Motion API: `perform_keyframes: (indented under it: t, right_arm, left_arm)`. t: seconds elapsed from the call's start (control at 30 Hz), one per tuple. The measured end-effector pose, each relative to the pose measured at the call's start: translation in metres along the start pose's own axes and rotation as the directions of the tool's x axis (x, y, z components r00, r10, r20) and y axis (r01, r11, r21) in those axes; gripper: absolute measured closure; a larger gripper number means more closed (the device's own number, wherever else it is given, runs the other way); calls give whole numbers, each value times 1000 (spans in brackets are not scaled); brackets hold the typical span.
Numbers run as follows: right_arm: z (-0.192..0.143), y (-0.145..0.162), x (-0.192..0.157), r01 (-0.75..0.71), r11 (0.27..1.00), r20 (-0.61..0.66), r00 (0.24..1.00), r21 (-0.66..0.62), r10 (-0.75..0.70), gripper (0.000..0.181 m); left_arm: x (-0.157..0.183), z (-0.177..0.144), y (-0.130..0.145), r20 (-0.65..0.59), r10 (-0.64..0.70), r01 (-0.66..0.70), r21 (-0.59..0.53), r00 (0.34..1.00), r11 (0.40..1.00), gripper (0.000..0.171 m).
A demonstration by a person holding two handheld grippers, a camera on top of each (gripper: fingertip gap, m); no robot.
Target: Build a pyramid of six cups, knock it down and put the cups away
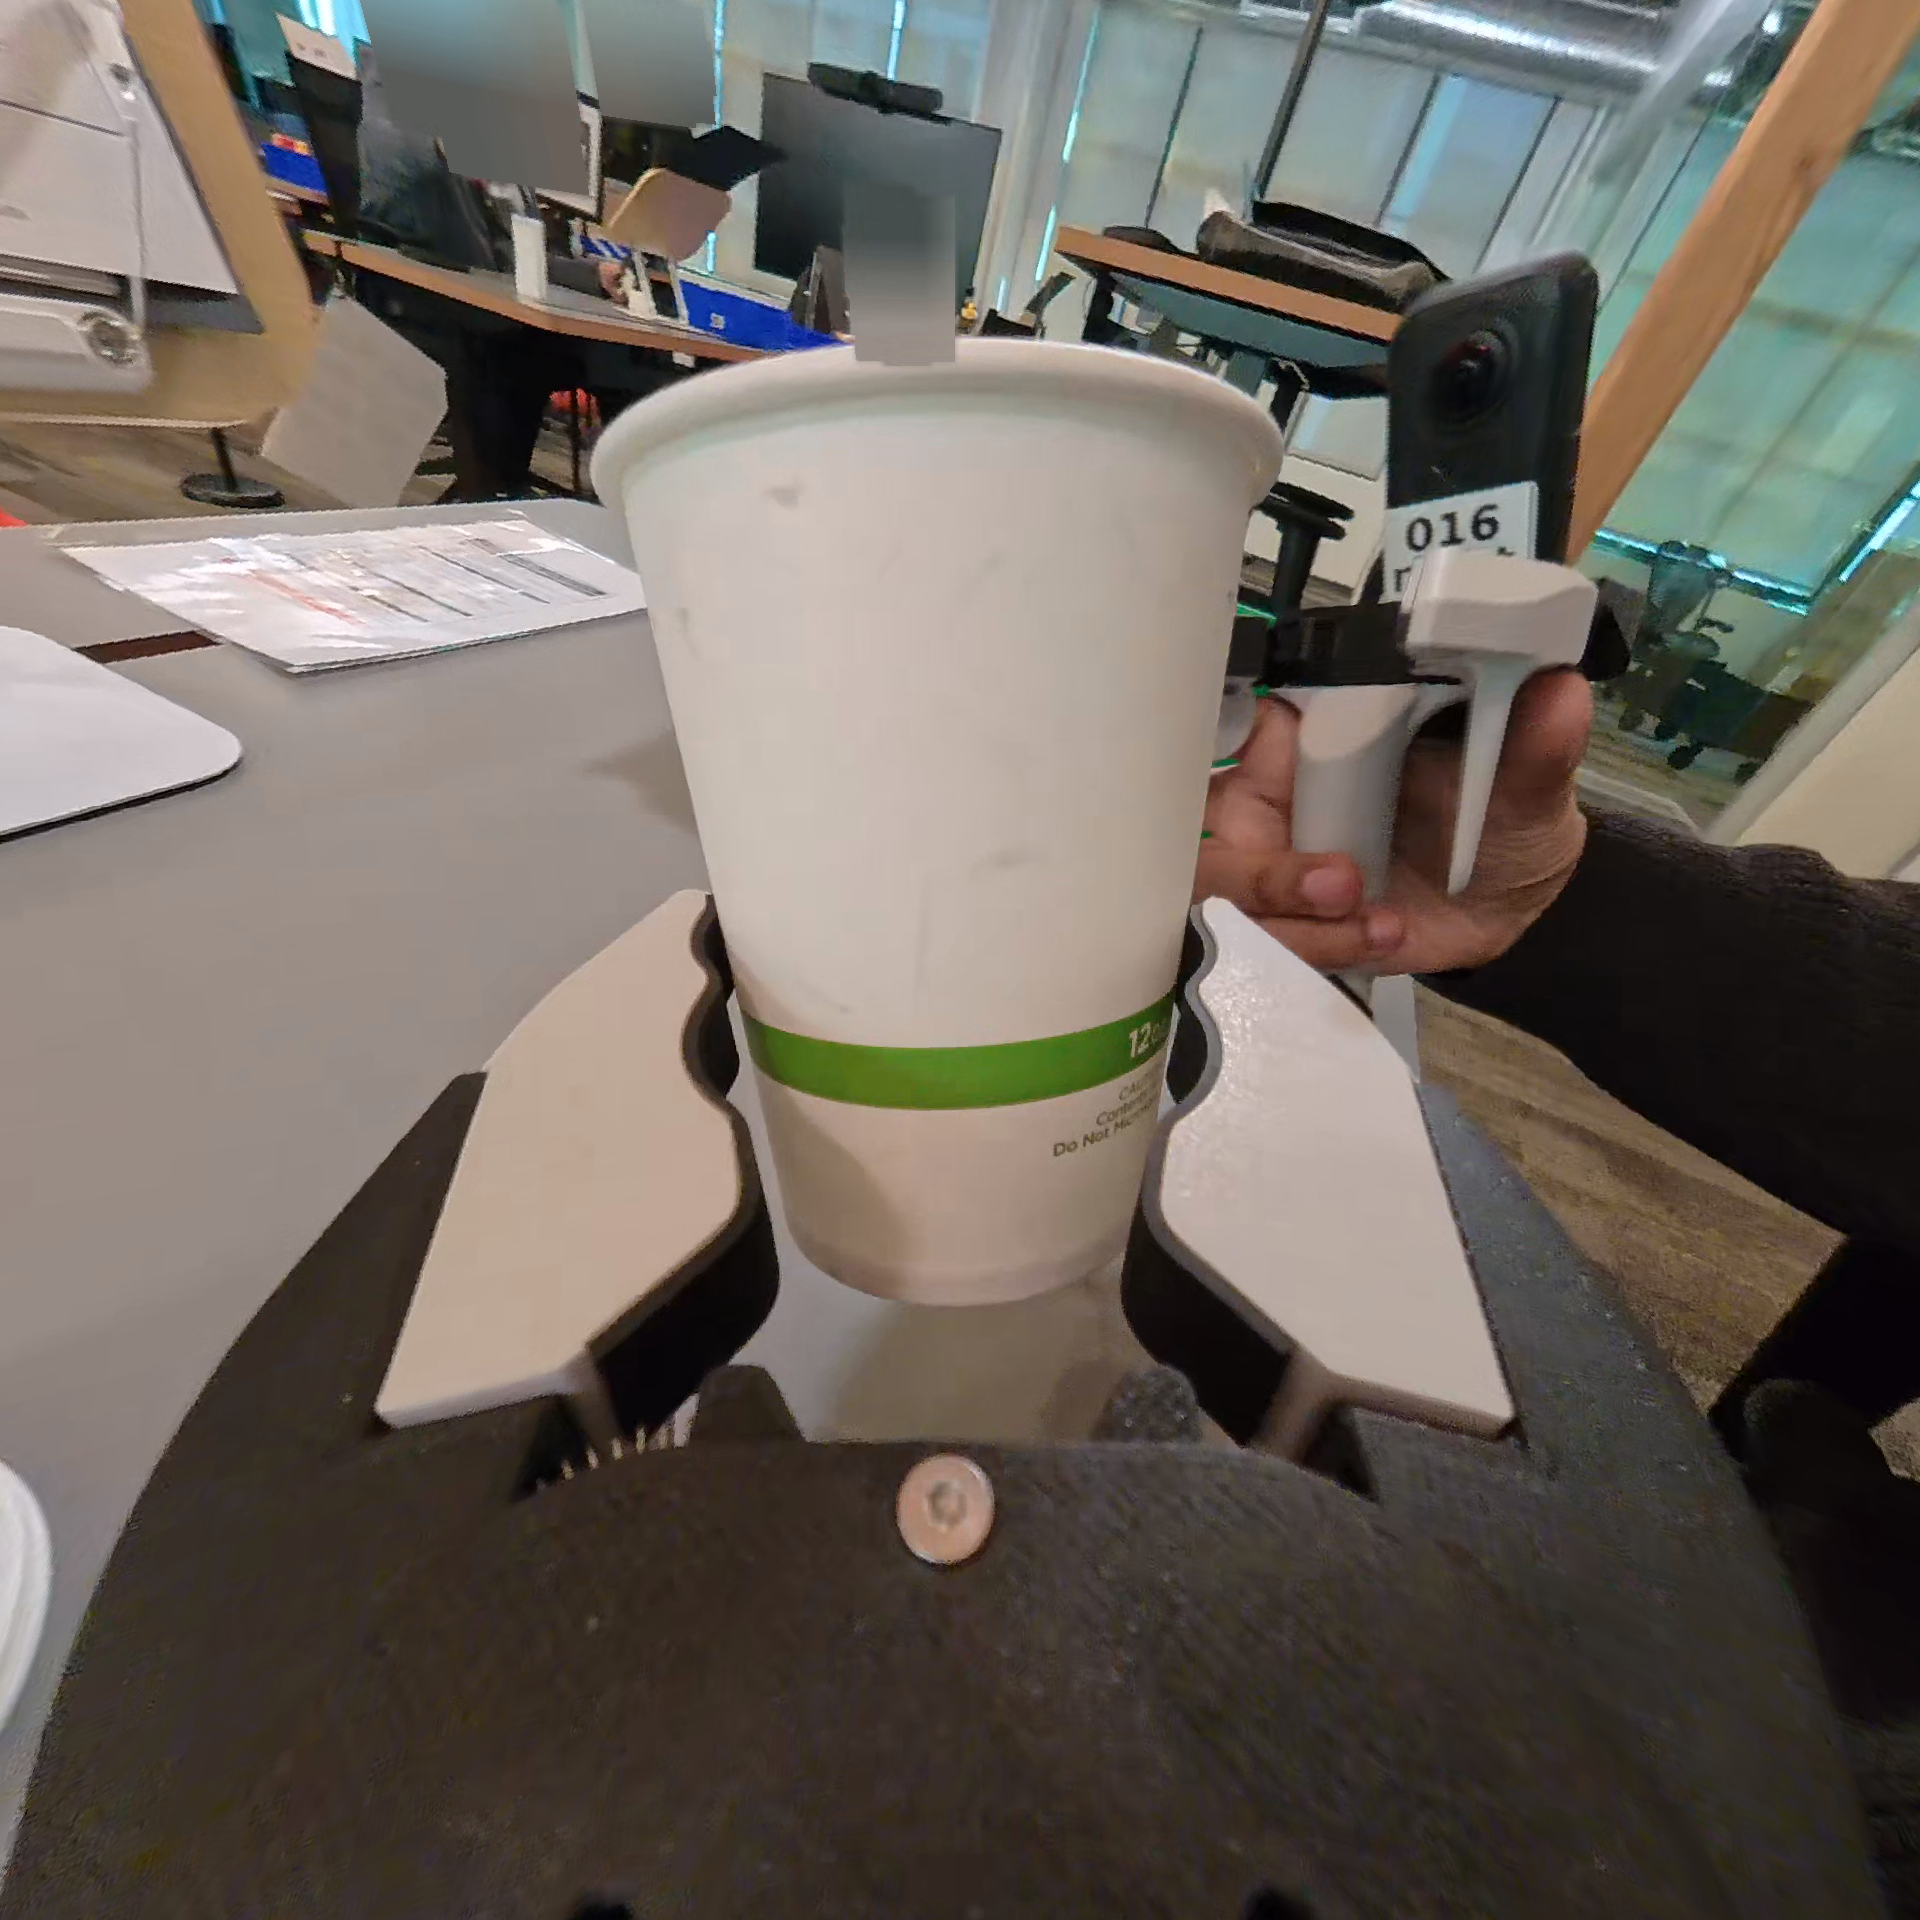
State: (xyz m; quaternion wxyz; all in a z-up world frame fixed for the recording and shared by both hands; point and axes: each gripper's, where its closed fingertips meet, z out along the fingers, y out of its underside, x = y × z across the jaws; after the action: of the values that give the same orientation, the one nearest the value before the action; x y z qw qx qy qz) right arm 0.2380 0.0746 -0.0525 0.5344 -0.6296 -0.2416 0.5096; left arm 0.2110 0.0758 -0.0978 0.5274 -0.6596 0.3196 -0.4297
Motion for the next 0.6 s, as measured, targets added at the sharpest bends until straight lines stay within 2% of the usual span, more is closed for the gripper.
perform_keyframes:
  t: [0.17,0.2,0.37,0.5,0.6]
  right_arm:
    - [17,13,-12,19,999,11,1000,-35,-19,95]
    - [17,15,-9,34,998,-5,999,-47,-34,102]
    - [13,9,-6,63,997,-17,998,-43,-64,103]
    - [-13,-40,9,121,988,-116,987,94,-110,103]
    - [-64,-102,40,250,948,-324,929,197,-178,103]
  left_arm:
    - [17,5,10,-32,56,-57,-40,998,998,88]
    - [19,5,11,-36,60,-61,-41,998,997,88]
    - [19,6,9,-14,74,-75,-26,997,997,89]
    - [5,-1,-6,69,48,-53,60,996,997,89]
    - [-6,-5,-8,97,18,-25,73,995,997,92]
